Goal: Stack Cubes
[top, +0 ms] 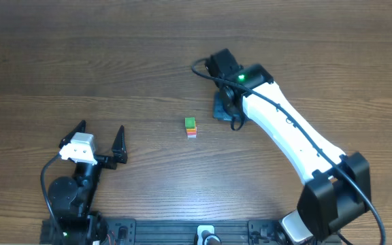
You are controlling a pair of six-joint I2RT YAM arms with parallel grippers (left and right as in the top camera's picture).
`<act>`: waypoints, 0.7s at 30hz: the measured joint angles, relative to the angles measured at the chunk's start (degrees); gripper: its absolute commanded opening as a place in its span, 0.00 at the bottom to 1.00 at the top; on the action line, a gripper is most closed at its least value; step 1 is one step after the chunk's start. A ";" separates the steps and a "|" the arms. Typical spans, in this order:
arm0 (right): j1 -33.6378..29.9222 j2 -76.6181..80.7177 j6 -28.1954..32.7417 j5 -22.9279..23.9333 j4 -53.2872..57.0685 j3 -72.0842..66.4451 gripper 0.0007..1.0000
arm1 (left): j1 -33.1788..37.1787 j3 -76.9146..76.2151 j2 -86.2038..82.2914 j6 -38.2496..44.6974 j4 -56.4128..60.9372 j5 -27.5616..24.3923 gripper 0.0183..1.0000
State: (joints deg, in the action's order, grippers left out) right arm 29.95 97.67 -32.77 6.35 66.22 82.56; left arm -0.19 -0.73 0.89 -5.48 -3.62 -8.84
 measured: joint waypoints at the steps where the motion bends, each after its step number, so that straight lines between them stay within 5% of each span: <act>1: 0.66 -0.11 0.00 0.04 0.74 1.51 0.01 | 0.00 0.00 0.00 0.00 0.00 0.00 1.00; 11: 9.97 0.85 -3.45 0.24 6.60 9.81 0.01 | 0.00 0.00 0.00 0.11 0.00 0.00 1.00; 21: 12.66 10.51 -7.82 -0.17 9.88 17.40 0.01 | 0.00 0.00 0.00 0.11 0.00 0.00 1.00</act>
State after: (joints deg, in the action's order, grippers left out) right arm 42.61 108.18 -40.60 6.17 76.09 99.96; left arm -0.19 -0.73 0.89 -5.37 -3.62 -8.84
